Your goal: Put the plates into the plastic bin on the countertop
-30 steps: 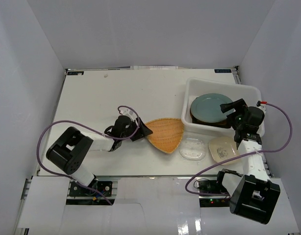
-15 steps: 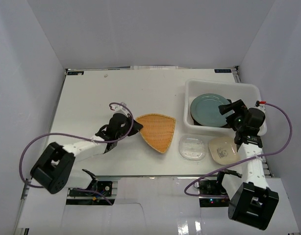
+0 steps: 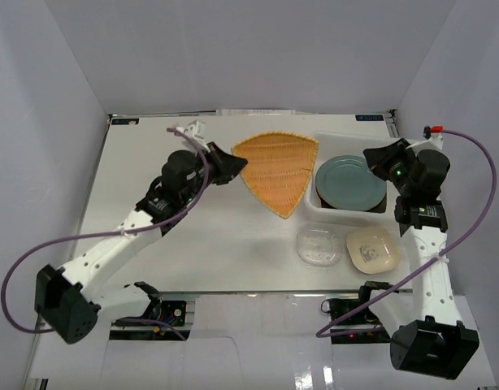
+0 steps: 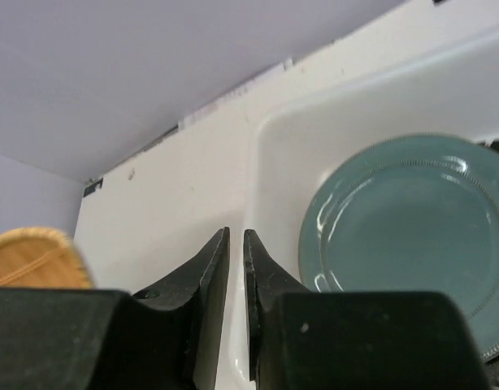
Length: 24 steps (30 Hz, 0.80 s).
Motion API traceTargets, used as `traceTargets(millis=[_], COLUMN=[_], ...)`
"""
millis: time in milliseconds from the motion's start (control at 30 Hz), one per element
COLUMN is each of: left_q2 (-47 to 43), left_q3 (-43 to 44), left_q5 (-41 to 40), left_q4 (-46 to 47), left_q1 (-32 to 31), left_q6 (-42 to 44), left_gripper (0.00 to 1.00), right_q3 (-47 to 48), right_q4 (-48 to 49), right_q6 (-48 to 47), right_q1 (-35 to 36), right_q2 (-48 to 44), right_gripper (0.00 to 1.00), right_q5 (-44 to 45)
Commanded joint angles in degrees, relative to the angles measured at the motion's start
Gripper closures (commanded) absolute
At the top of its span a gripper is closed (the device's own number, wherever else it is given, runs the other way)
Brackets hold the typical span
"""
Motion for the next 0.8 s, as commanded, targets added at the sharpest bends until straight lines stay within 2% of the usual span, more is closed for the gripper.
traceTargets(millis=[0, 67, 167, 267, 300, 400, 567, 633, 733, 767], left_q2=[10.7, 19.1, 29.8, 37.1, 42.0, 51.7, 64.1, 67.8, 69.7, 69.4], left_q3=[11.2, 15.8, 24.6, 31.9, 33.9, 45.3, 59.4, 62.3, 66.2, 66.7], left_q5=[5.5, 5.3, 6.4, 8.1, 8.2, 10.1, 9.7, 9.1, 7.9, 8.0], left_q4=[3.3, 4.1, 5.8, 8.9, 9.6, 11.3, 7.6, 6.5, 3.8, 3.7], left_q1=[-2.0, -3.6, -5.6, -7.5, -8.5, -10.0, -10.7, -10.9, -10.8, -10.8], left_q6=[2.2, 3.0, 2.9, 1.9, 2.0, 1.5, 1.6, 2.3, 5.1, 5.8], left_gripper=[1.0, 1.0, 1.0, 1.0, 1.0, 1.0, 1.0, 0.99, 0.72, 0.46], right_q3=[9.4, 16.1, 19.2, 17.7, 16.3, 13.6, 9.1, 7.3, 5.9, 5.6], right_q4=[-3.3, -6.2, -6.4, -4.5, -4.1, -3.7, -4.0, -3.9, -4.0, -3.9], right_q6=[-5.2, -6.7, -6.5, -4.9, -4.6, -4.6, -5.2, -5.4, -5.6, -5.7], right_q1=[0.2, 0.2, 0.3, 0.3, 0.3, 0.3, 0.5, 0.5, 0.7, 0.7], right_q2=[-2.7, -2.1, -1.4, -3.0, -3.8, -4.8, -6.5, -7.7, -8.3, -8.3], right_gripper=[0.82, 0.82, 0.82, 0.81, 0.81, 0.82, 0.81, 0.81, 0.81, 0.81], right_q5=[4.1, 5.5, 1.6, -0.3, -0.5, -3.0, -3.8, -3.6, -4.2, -4.3])
